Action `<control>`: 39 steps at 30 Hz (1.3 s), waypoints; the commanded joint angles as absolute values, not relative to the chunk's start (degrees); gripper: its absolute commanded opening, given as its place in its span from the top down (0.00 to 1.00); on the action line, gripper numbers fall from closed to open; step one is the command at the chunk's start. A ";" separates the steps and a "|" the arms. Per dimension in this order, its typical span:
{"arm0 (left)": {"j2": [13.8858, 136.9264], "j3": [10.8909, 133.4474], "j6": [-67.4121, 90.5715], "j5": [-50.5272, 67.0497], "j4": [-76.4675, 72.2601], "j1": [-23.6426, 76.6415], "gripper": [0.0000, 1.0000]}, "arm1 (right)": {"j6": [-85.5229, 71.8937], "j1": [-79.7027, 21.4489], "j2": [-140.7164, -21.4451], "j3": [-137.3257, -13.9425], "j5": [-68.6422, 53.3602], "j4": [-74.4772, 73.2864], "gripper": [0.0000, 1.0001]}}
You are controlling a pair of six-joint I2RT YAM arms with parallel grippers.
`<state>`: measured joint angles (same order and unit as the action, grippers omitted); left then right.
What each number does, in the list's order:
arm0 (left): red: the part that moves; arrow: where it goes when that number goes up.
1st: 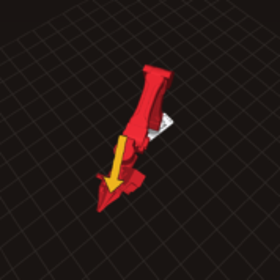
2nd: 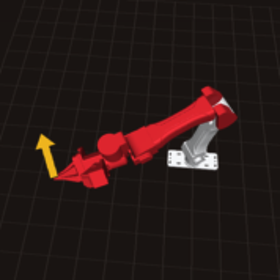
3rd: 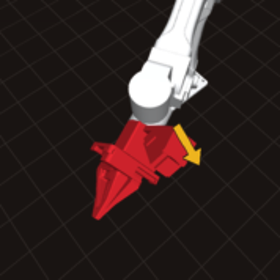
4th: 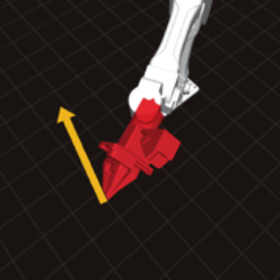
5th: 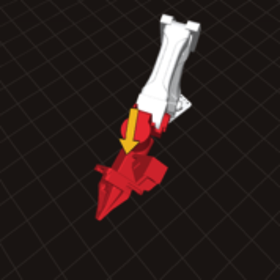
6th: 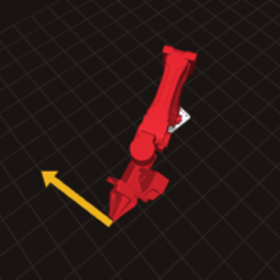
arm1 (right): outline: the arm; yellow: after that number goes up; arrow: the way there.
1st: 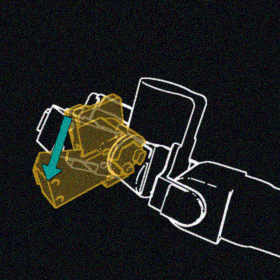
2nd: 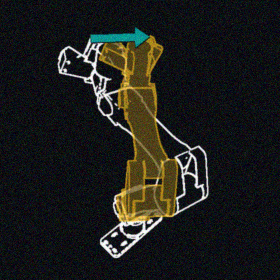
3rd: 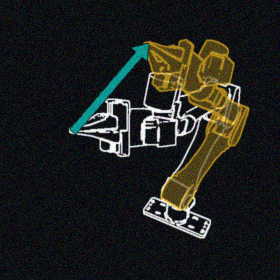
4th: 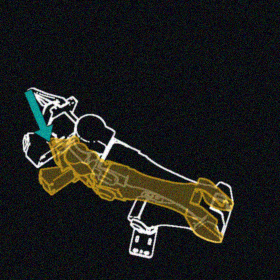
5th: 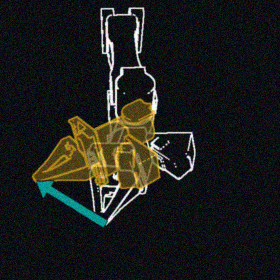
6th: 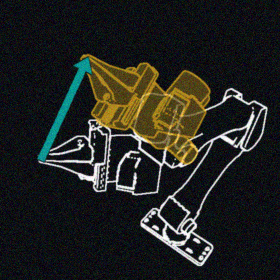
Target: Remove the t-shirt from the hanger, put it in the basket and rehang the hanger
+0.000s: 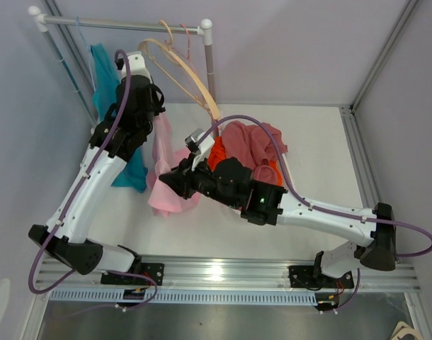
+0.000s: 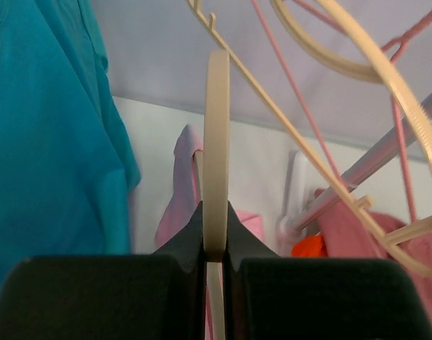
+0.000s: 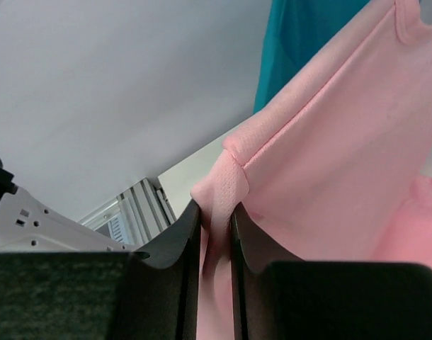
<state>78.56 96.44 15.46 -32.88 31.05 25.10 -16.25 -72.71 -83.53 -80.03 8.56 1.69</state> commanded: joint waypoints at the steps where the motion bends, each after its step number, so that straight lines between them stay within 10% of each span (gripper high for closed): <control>1: 82.86 106.59 10.38 -37.18 12.48 18.81 0.99 | -26.80 -84.90 -85.25 -70.85 -11.16 -9.33 1.00; 12: 80.60 101.08 10.80 -37.88 11.86 18.54 0.99 | -21.62 -86.84 -87.53 -79.00 -1.68 -19.31 0.99; 20: 72.87 94.92 15.64 -38.14 13.44 18.81 0.99 | -19.42 -80.69 -91.75 -84.45 -0.70 -21.80 0.43; 28: 67.42 93.69 18.37 -39.28 17.23 19.95 0.99 | -18.81 -78.58 -95.01 -85.43 2.35 -18.46 0.39; 32: 66.45 93.43 18.11 -40.25 17.84 20.30 0.99 | -20.30 -78.92 -92.65 -82.20 11.74 -14.08 0.04; 39: 67.93 94.30 16.88 -41.92 18.01 20.39 0.99 | -13.98 -84.11 -83.41 -70.06 26.36 3.75 0.04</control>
